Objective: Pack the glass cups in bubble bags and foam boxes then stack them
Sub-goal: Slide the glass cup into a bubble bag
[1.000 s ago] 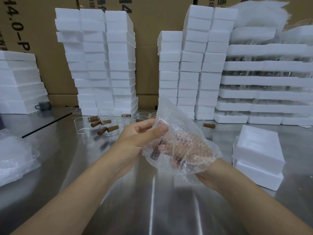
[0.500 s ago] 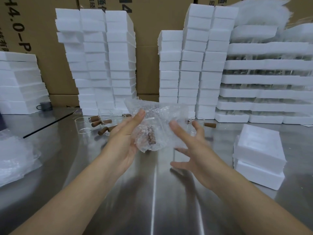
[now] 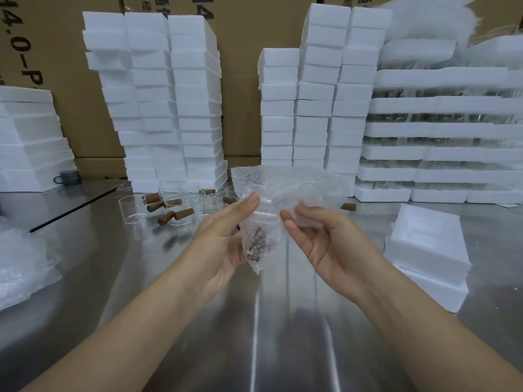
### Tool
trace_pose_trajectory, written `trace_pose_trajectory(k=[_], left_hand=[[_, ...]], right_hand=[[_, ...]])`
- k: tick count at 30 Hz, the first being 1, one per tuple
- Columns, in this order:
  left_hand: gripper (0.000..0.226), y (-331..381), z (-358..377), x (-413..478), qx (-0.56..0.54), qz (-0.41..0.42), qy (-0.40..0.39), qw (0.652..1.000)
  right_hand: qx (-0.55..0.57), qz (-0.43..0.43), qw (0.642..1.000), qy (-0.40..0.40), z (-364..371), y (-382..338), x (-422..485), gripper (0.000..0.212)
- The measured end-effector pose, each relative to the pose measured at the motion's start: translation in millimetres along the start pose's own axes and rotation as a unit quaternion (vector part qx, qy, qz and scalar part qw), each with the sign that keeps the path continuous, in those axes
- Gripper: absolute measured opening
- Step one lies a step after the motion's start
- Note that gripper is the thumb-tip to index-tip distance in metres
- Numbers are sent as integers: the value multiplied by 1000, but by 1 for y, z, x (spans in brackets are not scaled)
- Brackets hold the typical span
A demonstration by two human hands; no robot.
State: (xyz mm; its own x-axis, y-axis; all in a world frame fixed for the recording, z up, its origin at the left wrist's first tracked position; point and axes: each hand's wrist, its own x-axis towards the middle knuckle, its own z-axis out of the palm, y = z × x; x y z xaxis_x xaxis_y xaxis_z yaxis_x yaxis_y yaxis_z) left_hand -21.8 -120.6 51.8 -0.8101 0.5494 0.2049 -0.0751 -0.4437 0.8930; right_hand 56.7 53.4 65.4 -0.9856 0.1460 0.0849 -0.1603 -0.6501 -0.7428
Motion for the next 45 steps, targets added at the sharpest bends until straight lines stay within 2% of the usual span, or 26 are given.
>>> trace_pose_trajectory(k=[4, 6, 8, 11, 14, 16, 19, 20, 21, 23, 24, 26, 28, 30, 33, 35, 39, 40, 42, 45], left_hand=[[52, 3, 4, -4, -23, -1, -17, 1000], [44, 4, 4, -5, -21, 6, -7, 1000], [37, 4, 3, -5, -22, 10, 0, 1000], [40, 3, 4, -4, -37, 11, -2, 999], [45, 0, 4, -3, -45, 17, 14, 999], [38, 1, 4, -3, -53, 17, 20, 998], [25, 4, 7, -4, -68, 9, 31, 997], [24, 5, 7, -4, -74, 6, 33, 997], [24, 5, 7, -4, -79, 3, 32, 996], [25, 5, 7, -4, -87, -2, 26, 996], [26, 4, 7, -4, -91, -4, 24, 996], [28, 4, 8, -4, -97, -8, 27, 995], [29, 4, 9, -4, -96, -12, 36, 995], [31, 4, 9, -3, -97, -15, 47, 994], [42, 4, 6, -3, -107, -22, 33, 993], [52, 5, 5, -3, -115, -24, 16, 993], [52, 0, 6, -3, -75, -23, 12, 997], [52, -1, 6, -3, -51, -21, 14, 998], [52, -2, 5, -2, -19, -21, 3, 1000], [52, -6, 5, -3, 4, -16, -17, 1000]], right_hand=[[-66, -38, 995, -68, 3, 5, -1, 7], [-115, -54, 987, -97, 5, 7, -3, 5], [-154, -51, 983, -90, 7, 9, -3, 11], [-188, -21, 981, -47, 7, 5, -5, 35], [-215, 15, 976, -38, 6, 0, -7, 64], [-210, 13, 978, -8, 5, -1, -7, 57], [-226, -36, 971, 72, 3, 1, -5, 23], [-263, -70, 957, 100, 2, 2, -3, 19], [-312, -115, 935, 123, 1, 4, -2, 23], [-395, -226, 879, 142, 0, 9, -2, 48], [-424, -282, 851, 130, 1, 11, -3, 59], [-479, -361, 796, 82, 1, 13, -5, 68], [-555, -376, 741, 37, -1, 14, -6, 66], [-611, -367, 701, 15, -4, 15, -5, 59], [-650, -386, 655, 16, -8, 19, -2, 33], [-660, -389, 642, 9, -6, 21, -1, 17], [-652, -333, 681, -29, -4, 14, -2, 22], [-636, -305, 707, -39, -4, 11, -2, 22], [-559, -260, 787, -33, -2, 7, -4, 16], [-385, -194, 901, 50, 6, 8, -5, 22]])
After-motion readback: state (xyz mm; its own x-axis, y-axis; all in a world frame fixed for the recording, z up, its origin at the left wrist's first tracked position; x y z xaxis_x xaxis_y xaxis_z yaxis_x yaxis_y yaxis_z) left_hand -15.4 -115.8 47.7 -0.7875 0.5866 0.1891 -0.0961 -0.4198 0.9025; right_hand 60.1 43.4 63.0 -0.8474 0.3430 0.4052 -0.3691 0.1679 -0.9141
